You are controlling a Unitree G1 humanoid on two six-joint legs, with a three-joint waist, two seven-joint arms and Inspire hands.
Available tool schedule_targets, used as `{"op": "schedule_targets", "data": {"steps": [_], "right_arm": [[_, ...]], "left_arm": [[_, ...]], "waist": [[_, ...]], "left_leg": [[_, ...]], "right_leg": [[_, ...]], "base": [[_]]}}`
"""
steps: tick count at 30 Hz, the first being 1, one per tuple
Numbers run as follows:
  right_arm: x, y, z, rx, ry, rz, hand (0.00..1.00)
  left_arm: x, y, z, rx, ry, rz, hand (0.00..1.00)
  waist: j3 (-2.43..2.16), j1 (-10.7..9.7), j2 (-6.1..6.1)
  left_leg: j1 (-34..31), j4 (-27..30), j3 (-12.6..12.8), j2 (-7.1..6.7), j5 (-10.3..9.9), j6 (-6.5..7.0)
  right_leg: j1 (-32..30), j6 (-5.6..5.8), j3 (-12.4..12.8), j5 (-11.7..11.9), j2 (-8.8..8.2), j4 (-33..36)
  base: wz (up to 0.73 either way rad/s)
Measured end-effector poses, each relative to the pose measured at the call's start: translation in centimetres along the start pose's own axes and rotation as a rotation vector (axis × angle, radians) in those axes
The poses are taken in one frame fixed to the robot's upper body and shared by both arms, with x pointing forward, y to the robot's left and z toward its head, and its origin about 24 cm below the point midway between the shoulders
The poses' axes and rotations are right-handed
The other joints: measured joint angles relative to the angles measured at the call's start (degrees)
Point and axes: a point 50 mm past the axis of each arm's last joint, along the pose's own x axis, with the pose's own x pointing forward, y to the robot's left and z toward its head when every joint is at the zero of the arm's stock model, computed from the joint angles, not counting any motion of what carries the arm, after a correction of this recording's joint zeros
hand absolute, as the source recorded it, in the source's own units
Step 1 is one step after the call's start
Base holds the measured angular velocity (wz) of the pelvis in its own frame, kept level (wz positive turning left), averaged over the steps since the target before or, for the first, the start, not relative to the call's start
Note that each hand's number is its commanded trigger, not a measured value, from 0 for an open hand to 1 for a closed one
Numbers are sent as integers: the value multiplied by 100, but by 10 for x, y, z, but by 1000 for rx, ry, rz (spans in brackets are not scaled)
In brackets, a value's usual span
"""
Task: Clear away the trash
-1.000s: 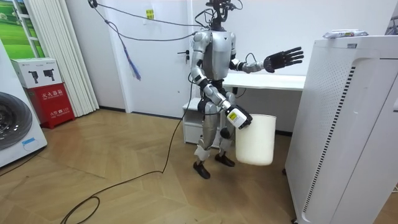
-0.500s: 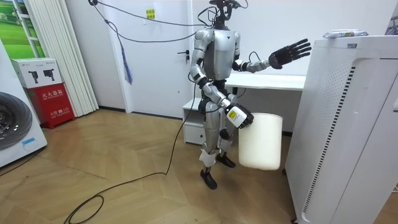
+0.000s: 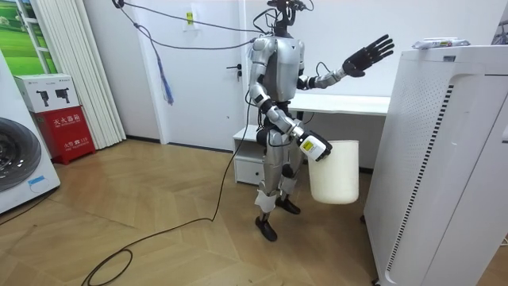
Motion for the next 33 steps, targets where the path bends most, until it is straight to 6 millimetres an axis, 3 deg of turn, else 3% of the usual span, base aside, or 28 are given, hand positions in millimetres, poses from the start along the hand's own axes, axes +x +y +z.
{"op": "schedule_targets", "data": {"steps": [9, 20, 24, 27, 29, 31, 33], "right_arm": [[0, -1, 0, -5, 0, -24, 100], [1, -1, 7, -9, -26, -29, 100], [1, 0, 11, -8, -45, -23, 100], [2, -2, 13, -15, -47, -25, 100], [1, -4, 13, -24, -47, -28, 100], [0, -8, 13, -35, -44, -31, 100], [-1, -11, 13, -45, -41, -35, 100]], "left_arm": [[-17, 5, -5, 72, 26, 24, 0], [-11, 15, -2, 147, -28, 83, 0], [3, 19, 3, 163, -86, 96, 0], [20, 27, 5, 192, -138, 133, 0], [26, 31, 5, 212, -151, 144, 0], [30, 34, 6, 232, -165, 140, 0], [34, 36, 7, 243, -178, 140, 0]], "waist": [[-18, 76, -43], [-27, 118, -51], [-3, 124, 30], [75, 86, 174], [83, 42, 273], [60, -10, 379], [58, -29, 412]], "left_leg": [[50, -59, 5, -7, 1, 2], [3, -36, -31, -24, 5, 9], [-4, -35, -34, -26, 4, 12], [48, -37, -36, -29, 1, 16], [48, -37, -34, -35, -1, 20], [52, -43, -33, -46, -1, 20], [59, -45, -29, -47, 0, 20]], "right_leg": [[6, 9, 71, -5, 7, -11], [15, 26, 94, 18, 12, -67], [21, 30, 77, 22, 6, -65], [94, 31, 68, 23, 0, -71], [91, 32, 68, 22, -3, -79], [93, 43, 71, 15, -11, -86], [94, 45, 75, 14, -11, -86]], "base": [[-2], [1], [1], [1], [0], [0], [0]]}}
